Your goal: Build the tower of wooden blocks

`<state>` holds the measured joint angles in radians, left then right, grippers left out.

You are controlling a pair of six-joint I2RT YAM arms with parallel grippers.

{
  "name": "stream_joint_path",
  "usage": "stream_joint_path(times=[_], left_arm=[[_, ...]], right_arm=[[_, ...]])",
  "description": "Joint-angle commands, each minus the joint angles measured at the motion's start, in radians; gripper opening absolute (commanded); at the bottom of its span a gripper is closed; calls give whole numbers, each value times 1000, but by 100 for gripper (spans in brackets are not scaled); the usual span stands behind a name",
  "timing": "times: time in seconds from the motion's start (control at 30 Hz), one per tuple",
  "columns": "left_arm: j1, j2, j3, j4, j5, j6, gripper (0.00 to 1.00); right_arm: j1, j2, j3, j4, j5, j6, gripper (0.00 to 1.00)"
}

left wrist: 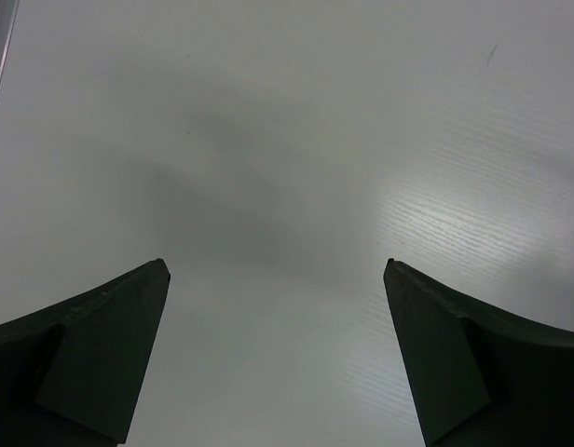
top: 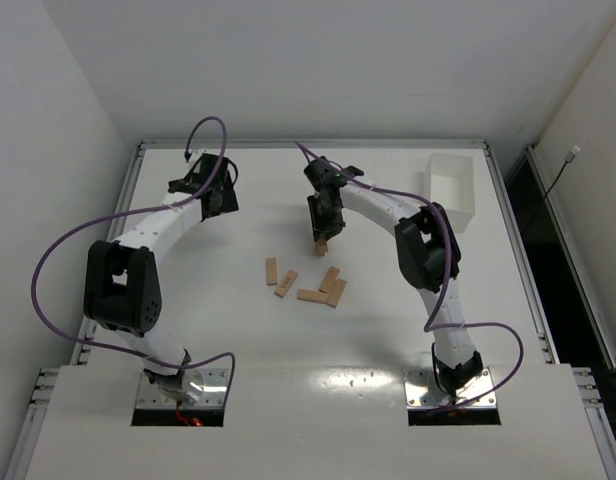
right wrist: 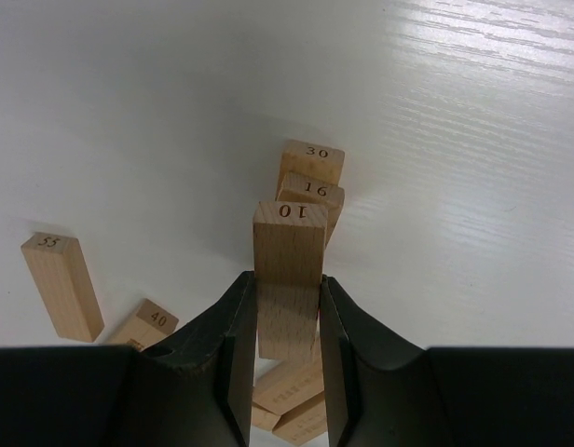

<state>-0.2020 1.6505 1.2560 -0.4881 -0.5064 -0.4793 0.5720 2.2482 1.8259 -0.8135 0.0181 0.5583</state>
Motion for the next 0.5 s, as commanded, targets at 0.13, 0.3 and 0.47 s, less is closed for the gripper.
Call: stream_joint_path(times=[0.13,0.3,0.47], left_arm=[[7,9,46,5,-17,-12,100],[7,19,46,5,-7,-12,100],[7,-14,14,5,38,-2,100]], right_arm=[[6,5,46,10,-24,18,49],[6,-4,46,22,-69,-26,76],[6,-97,-23,60,-83,-125,82]])
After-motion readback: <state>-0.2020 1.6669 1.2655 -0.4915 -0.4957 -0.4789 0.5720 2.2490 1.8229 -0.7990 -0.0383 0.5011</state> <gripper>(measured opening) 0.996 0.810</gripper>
